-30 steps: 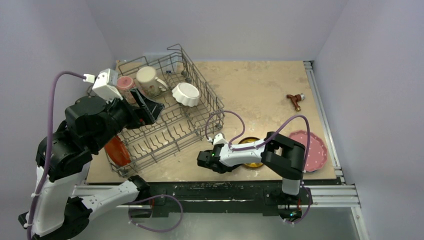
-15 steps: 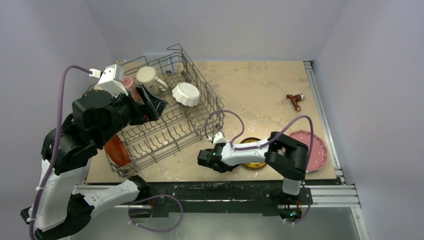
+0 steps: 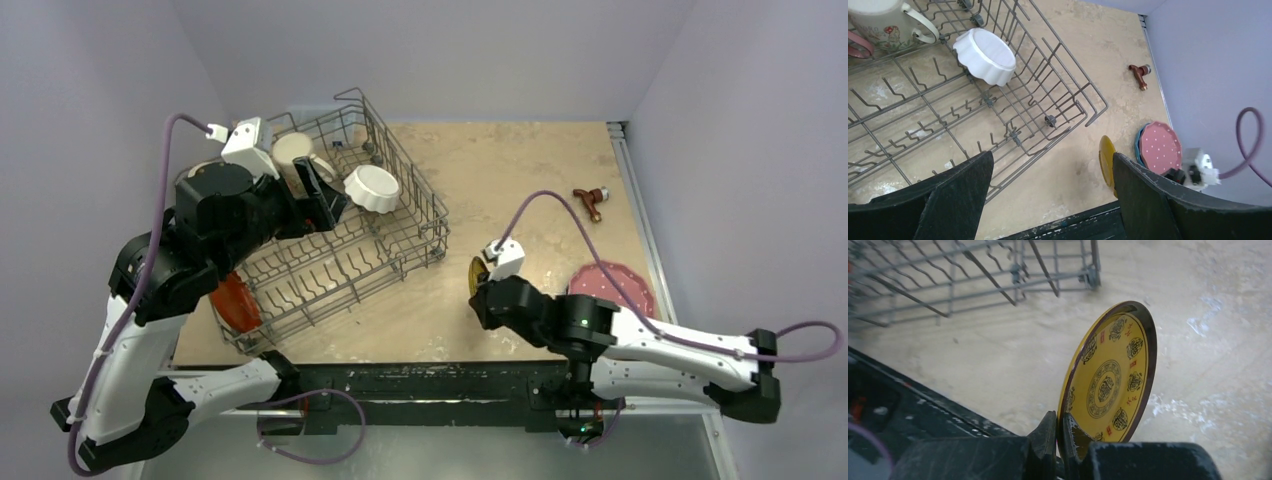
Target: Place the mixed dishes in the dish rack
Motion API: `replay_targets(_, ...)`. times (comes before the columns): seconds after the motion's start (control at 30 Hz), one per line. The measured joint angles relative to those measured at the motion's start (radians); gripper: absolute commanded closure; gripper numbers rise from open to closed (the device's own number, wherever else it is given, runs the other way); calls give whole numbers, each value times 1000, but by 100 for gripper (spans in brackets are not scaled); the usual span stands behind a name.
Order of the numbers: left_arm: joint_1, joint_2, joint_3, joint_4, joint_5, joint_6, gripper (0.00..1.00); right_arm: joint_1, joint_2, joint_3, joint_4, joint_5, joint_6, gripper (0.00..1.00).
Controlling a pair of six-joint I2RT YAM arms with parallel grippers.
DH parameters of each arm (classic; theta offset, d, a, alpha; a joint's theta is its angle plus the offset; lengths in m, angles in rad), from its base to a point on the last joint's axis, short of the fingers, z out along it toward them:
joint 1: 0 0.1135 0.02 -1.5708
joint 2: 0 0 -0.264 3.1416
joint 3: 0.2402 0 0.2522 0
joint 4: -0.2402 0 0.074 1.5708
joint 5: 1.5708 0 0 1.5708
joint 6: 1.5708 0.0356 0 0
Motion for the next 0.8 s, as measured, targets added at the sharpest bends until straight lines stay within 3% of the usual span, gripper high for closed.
replay_targets(0.13,0,-7,-4,2,0,0,12,0,-179,-13,85,-21,-11,100)
replay_targets(0.3,0,-22,-2,3,-10,2,12,-15,-209,75,142,-6,-23,100)
replay_targets(0.47,0,-25,35,-3,-43,13,12,-100,-80,294,281,-85,-81,100)
replay_targets(0.63,0,-50,64,-22,-88,31,12,-291,102,487,422,-346,-89,100)
replay_targets(0.8,0,-98,100,-33,-140,38,12,-336,302,628,557,-602,-66,100)
